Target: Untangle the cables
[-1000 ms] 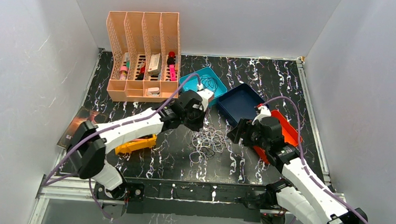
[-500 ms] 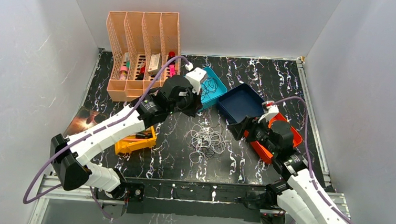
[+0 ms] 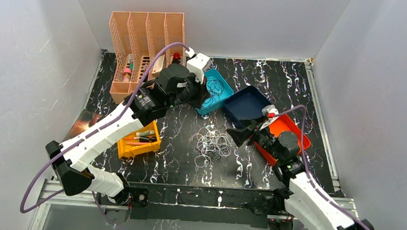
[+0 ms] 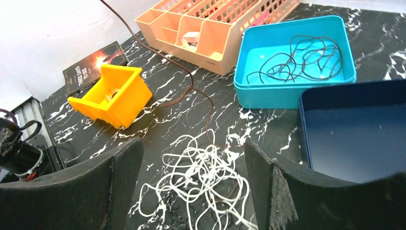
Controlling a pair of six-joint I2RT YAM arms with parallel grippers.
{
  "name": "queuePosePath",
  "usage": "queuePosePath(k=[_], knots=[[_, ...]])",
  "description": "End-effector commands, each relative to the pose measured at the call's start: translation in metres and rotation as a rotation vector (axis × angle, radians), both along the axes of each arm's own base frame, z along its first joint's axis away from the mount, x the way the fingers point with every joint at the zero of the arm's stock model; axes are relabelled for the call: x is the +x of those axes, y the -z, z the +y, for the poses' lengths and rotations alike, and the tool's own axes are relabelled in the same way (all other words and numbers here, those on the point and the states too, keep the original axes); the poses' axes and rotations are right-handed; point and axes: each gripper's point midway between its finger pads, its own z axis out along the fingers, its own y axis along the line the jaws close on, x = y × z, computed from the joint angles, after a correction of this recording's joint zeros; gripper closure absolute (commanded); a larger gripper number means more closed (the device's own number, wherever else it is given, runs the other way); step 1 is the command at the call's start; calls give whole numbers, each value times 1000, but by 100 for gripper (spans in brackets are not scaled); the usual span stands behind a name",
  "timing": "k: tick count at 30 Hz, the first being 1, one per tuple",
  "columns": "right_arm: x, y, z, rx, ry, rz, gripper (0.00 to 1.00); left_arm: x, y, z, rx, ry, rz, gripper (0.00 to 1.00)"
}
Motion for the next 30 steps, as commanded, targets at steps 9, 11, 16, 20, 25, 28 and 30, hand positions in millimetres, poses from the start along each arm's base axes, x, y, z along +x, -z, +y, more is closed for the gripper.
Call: queuePosePath(k=[9, 11, 16, 20, 25, 28, 30], knots=[[27, -94, 52, 134, -204, -332, 16, -8, -54, 0, -71, 51, -60, 100], [36, -93, 59, 144, -207, -318, 16, -10, -59, -1, -76, 64, -62, 100], [52, -96, 82, 174, -253, -287, 21, -12, -69, -2, -85, 78, -74, 100], [66, -92, 99, 199, -272, -250, 29, -16, -84, -3, -111, 98, -91, 100], [76, -66, 119, 195, -308, -143, 36, -20, -120, 1, -158, 108, -151, 100], [78, -44, 126, 181, -320, -74, 39, -16, -137, 0, -170, 104, -188, 100], [77, -29, 128, 171, -323, -31, 41, -16, -156, 3, -189, 95, -228, 100]])
